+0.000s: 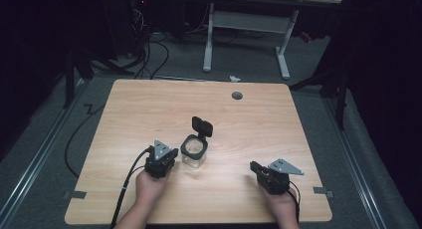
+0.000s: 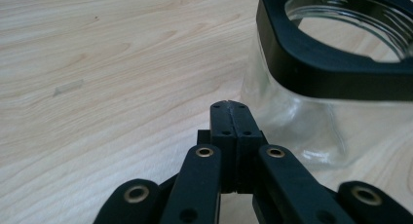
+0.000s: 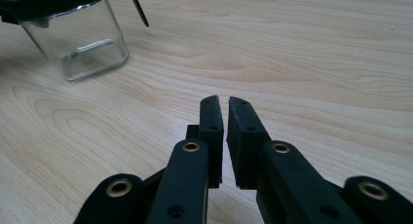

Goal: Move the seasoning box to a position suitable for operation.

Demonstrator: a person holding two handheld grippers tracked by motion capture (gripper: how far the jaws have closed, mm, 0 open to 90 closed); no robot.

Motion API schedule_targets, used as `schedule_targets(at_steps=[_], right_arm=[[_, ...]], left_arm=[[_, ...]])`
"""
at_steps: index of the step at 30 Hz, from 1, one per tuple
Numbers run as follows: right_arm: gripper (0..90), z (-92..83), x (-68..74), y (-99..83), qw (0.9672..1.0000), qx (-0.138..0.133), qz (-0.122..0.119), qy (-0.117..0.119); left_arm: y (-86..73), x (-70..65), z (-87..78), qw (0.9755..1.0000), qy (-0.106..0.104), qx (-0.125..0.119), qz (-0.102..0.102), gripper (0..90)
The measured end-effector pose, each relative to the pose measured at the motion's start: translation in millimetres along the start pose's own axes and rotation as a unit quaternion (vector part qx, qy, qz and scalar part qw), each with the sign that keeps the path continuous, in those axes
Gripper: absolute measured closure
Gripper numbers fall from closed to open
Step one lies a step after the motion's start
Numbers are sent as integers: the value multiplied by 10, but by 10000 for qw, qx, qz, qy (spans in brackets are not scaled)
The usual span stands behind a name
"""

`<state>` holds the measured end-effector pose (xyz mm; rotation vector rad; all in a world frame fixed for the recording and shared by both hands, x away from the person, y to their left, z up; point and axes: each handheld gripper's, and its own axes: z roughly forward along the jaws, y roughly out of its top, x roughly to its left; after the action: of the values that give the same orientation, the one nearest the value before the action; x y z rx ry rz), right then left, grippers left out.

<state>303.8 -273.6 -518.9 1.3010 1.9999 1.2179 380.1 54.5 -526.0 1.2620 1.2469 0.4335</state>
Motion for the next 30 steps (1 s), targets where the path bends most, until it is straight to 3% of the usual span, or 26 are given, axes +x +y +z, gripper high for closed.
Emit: schedule_targets(at_steps=[2,6,13,19,25,30], right_arm=[[852,3,-3,-3,10000,8,-5,-2],[851,13,-3,-17,10000,36,6,10],[851,17,8,-15,10000,42,1,39],[851,31,8,-18,10000,63,14,53],[851,35,-1,-22,9999,72,91,78],[877,52,34,-10,9999,68,94,76]], left_arm=[[-12,-5,18,10000,-24,20,-52,900],[-63,-59,-21,9999,-115,94,35,900],[-130,-234,-124,9991,-388,154,78,900],[-242,-322,-130,9982,-501,310,111,900],[-273,-319,-237,9982,-522,309,-1,869],[-319,-409,-352,9966,-726,390,-45,850]])
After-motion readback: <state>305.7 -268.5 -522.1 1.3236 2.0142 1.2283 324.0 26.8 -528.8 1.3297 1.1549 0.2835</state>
